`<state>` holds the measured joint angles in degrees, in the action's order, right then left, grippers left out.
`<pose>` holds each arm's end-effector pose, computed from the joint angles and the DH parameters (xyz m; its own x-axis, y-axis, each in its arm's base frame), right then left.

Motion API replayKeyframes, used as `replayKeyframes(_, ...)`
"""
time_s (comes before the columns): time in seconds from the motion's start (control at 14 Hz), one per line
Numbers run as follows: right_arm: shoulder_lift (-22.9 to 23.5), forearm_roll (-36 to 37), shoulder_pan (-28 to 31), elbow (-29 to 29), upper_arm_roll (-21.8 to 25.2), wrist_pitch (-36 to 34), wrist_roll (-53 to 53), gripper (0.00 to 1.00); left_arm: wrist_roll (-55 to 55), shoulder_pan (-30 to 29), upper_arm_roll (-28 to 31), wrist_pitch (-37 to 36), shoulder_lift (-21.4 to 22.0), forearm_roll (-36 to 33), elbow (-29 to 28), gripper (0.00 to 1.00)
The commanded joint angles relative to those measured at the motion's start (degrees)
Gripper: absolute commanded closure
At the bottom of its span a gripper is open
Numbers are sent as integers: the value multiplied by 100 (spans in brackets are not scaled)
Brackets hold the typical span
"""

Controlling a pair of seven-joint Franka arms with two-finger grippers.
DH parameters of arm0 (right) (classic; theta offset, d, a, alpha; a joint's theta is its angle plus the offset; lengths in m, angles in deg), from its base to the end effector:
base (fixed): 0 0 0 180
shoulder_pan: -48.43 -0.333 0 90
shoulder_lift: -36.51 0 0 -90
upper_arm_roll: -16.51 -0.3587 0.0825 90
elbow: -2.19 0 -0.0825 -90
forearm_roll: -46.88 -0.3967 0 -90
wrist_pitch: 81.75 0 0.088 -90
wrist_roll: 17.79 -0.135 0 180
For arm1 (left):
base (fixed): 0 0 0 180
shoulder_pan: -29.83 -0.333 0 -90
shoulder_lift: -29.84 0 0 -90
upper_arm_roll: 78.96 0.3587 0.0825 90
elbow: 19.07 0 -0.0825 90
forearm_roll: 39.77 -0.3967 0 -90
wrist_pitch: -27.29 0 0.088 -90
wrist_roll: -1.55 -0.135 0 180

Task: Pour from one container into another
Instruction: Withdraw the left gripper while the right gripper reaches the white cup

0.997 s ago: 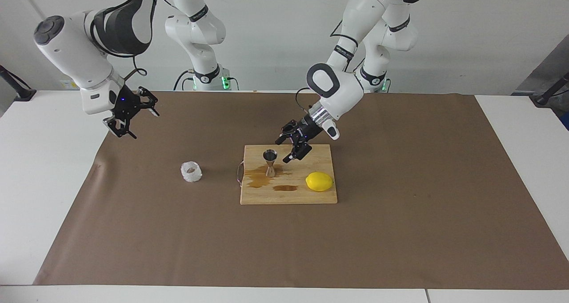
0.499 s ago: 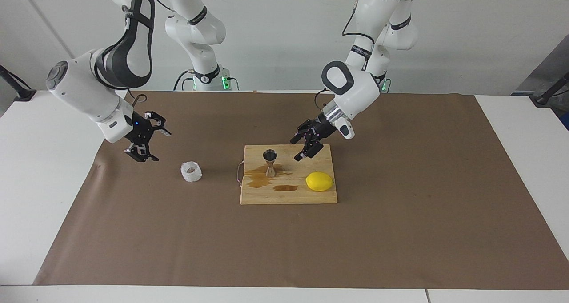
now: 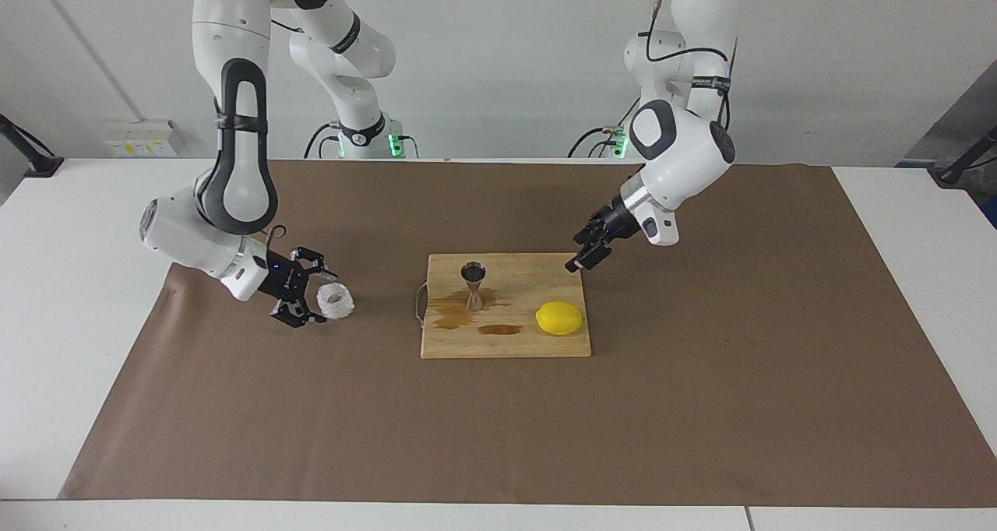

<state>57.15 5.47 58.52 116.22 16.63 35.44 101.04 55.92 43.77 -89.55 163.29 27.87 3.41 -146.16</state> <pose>0.6010 -0.0545 0.2783 0.1286 0.7930 0.5955 0.9910 -0.0800 -0.1076 0.5043 -0.2526 0.3862 0.5063 0.7325 -0.4551 0.8622 -0.4185 0.2855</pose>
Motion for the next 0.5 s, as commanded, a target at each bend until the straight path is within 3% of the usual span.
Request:
replayKeyframes(0.0,37,-157,28,-3,-47,23,184,0,127,-356,-22,-572,240,-1044,131,0)
replayKeyframes(0.43,81,-377,-69,102,-65,198,228,0,-476,-1252,-31,-1890,354,-2805,1027,0)
